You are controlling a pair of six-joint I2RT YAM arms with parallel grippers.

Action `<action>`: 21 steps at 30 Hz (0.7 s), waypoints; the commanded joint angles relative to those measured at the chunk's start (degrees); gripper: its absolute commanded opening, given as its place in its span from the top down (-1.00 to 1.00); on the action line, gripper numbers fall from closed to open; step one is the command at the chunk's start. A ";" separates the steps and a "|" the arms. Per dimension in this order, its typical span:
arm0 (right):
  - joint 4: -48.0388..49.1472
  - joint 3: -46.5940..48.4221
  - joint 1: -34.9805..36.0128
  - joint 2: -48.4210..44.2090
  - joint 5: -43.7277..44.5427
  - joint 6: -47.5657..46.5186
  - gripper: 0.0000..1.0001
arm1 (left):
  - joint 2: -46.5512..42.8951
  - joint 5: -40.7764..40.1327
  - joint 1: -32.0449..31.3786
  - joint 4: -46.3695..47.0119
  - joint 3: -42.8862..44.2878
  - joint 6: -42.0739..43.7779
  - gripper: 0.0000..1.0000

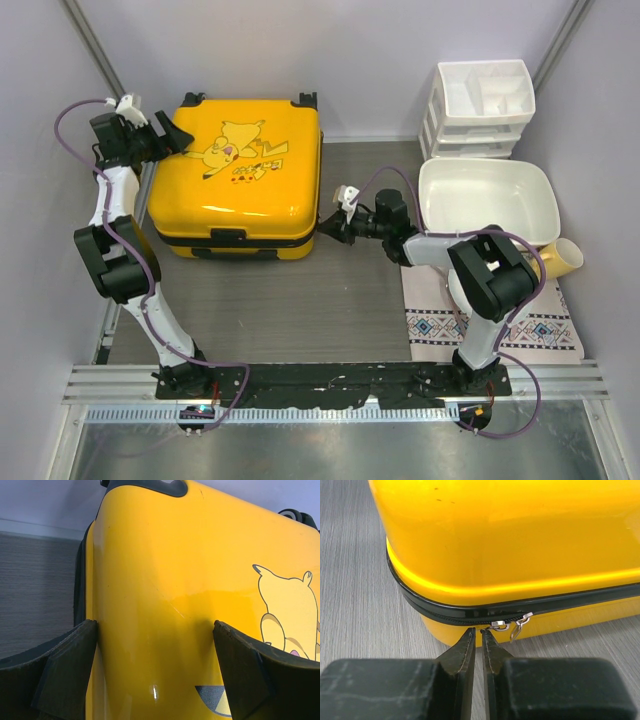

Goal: Open, take out, and arrange the luggage

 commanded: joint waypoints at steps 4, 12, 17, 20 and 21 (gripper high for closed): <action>3.91 -0.45 0.47 0.33 -0.28 0.14 0.33 | 5.04 7.61 -5.12 -20.00 -4.14 2.96 -0.83; 5.84 0.96 0.47 2.18 0.25 0.31 0.38 | 4.87 7.34 -5.03 -20.18 -3.96 3.31 -0.83; 7.60 1.75 0.47 3.85 1.74 0.32 0.35 | 5.05 7.34 -5.12 -20.27 -3.96 3.22 -0.83; 8.13 1.84 0.47 3.76 1.22 0.05 0.27 | 5.05 7.26 -5.12 -20.44 -3.96 3.48 -0.83; 8.31 1.84 0.47 3.68 1.04 0.05 0.25 | 4.96 7.26 -5.12 -20.53 -3.96 3.57 -0.84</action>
